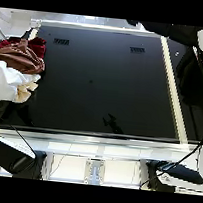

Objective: Fold the shirts.

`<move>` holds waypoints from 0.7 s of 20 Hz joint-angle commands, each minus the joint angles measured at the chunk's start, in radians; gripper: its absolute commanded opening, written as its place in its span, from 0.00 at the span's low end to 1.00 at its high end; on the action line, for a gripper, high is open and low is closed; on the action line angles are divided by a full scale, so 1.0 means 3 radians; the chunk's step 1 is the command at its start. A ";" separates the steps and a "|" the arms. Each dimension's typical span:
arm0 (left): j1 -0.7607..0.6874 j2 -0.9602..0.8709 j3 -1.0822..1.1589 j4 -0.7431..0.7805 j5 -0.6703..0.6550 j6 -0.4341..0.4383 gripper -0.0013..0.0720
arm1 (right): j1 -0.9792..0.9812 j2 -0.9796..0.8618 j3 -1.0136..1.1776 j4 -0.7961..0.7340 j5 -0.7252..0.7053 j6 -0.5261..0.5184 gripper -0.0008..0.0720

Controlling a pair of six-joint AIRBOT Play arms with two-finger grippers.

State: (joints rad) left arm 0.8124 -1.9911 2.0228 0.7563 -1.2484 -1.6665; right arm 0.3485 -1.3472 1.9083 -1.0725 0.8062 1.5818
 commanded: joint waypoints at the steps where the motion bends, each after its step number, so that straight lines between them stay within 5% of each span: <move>1: -0.0005 0.0029 0.0001 -0.0910 -0.0164 0.0453 0.03 | 0.0004 0.0004 0.0008 0.0009 0.0107 0.0001 0.82; 5: -0.0187 0.0549 0.0001 -0.1612 -0.0746 0.1291 0.03 | 0.0000 0.0024 0.0008 -0.0048 0.0596 -0.0008 0.82; 9: -0.0806 0.1275 0.0001 -0.1560 -0.0978 0.1420 0.03 | -0.0080 0.0130 0.0100 -0.0404 0.0680 -0.0017 0.82; 14: -0.2173 0.1635 0.0001 -0.1371 -0.0980 0.1375 0.03 | -0.0518 0.0384 0.0509 -0.0718 0.1237 -0.0017 0.82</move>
State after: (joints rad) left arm 0.3698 -1.5604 2.0228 0.3187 -1.5238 -1.2594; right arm 0.2592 -1.2728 2.0041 -1.2240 1.0752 1.5780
